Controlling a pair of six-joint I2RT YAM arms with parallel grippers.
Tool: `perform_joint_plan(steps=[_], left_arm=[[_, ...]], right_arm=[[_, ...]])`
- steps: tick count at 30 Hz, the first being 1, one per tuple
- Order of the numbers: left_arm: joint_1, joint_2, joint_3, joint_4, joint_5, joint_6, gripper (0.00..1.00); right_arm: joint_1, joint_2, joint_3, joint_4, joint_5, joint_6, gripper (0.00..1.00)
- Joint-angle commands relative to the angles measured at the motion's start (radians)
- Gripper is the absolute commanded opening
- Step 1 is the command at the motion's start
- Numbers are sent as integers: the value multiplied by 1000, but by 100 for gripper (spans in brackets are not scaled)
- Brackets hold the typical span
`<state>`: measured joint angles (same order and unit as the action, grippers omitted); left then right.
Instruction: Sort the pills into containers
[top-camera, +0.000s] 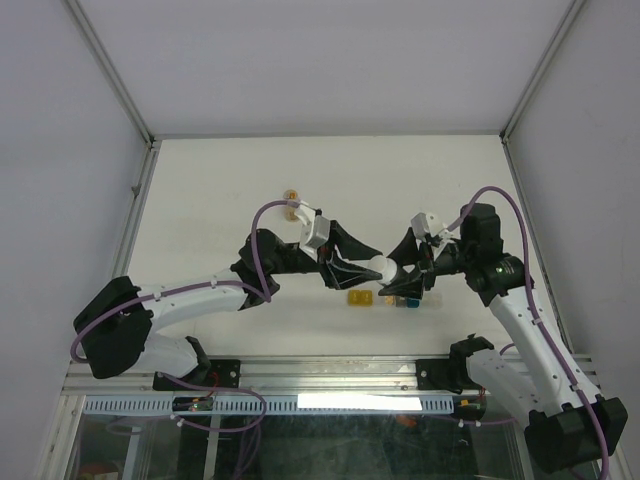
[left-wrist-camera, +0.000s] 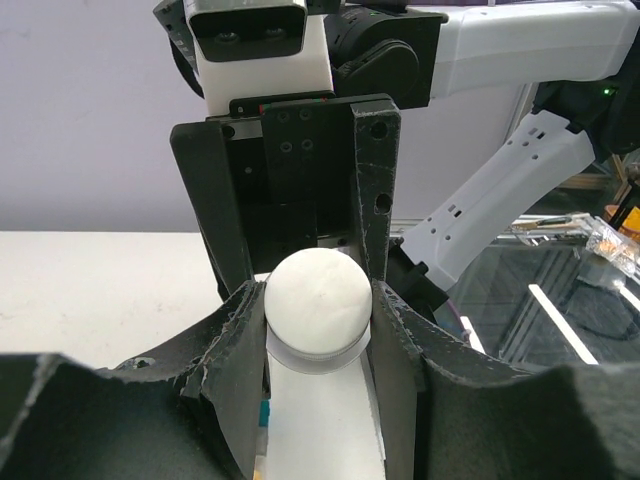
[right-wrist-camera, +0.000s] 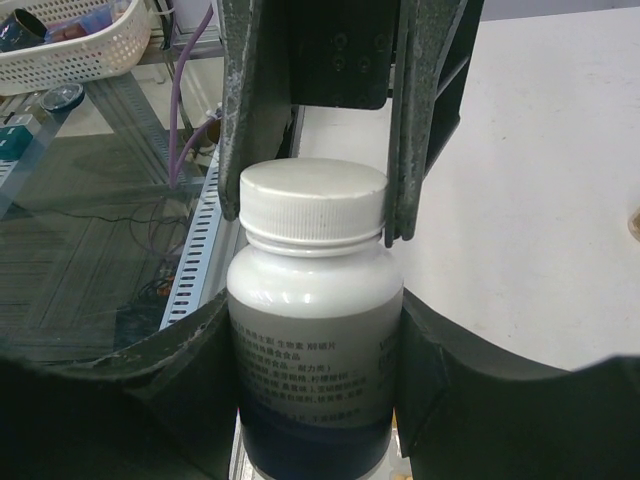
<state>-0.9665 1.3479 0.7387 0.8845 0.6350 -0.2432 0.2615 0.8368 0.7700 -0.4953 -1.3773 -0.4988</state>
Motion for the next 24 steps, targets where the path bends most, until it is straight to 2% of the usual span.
perform_joint_plan(steps=[1,7,15,24], left_arm=[[-30,27,-39,97,117,-58,2],[-54,46,-51,169,18,-115,2],[-111,-13,-149,239,-269,-188,1],[-198,-34,-117,170,-548,-277,0]], right_arm=[[-10,-6,23,66,4,0,0],[-11,-9,25,63,21,-4,0],[-14,-13,31,61,82,-4,0],[-16,-15,29,73,139,-1,0]])
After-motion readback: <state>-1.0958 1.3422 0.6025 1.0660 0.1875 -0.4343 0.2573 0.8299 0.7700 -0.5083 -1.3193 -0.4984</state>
